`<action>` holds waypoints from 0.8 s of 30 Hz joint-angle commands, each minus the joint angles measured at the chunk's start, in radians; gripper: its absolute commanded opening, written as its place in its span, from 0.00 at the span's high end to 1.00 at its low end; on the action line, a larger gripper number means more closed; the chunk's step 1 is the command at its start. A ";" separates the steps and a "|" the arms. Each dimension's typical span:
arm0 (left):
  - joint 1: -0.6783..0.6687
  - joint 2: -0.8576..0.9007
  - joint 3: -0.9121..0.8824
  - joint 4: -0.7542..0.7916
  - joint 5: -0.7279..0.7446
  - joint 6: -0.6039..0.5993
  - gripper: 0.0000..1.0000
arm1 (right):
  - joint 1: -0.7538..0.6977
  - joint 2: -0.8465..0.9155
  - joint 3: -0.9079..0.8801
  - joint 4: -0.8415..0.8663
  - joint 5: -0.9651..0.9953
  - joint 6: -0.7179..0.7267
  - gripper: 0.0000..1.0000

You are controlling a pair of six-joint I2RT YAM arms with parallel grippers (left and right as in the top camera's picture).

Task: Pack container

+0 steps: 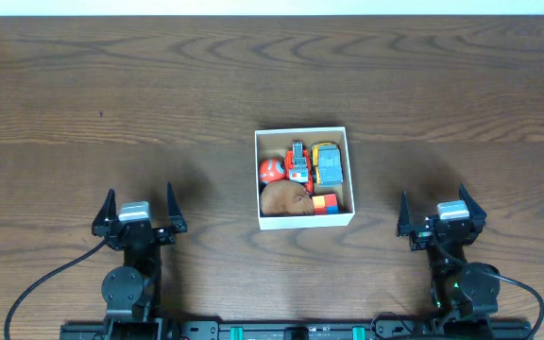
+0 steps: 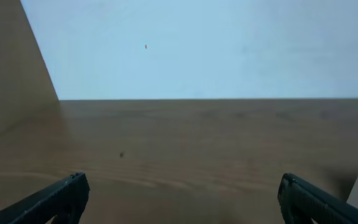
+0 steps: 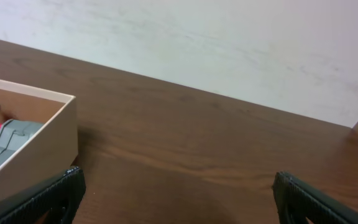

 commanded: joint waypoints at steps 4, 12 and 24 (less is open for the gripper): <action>-0.002 -0.010 -0.005 -0.131 0.098 0.039 0.02 | 0.006 -0.002 -0.003 -0.003 -0.004 -0.008 0.01; -0.002 -0.010 -0.005 -0.131 0.097 -0.007 0.02 | 0.006 -0.002 -0.003 -0.002 -0.004 -0.008 0.01; -0.002 -0.010 -0.005 -0.131 0.097 -0.071 0.02 | 0.006 -0.002 -0.003 -0.003 -0.004 -0.008 0.01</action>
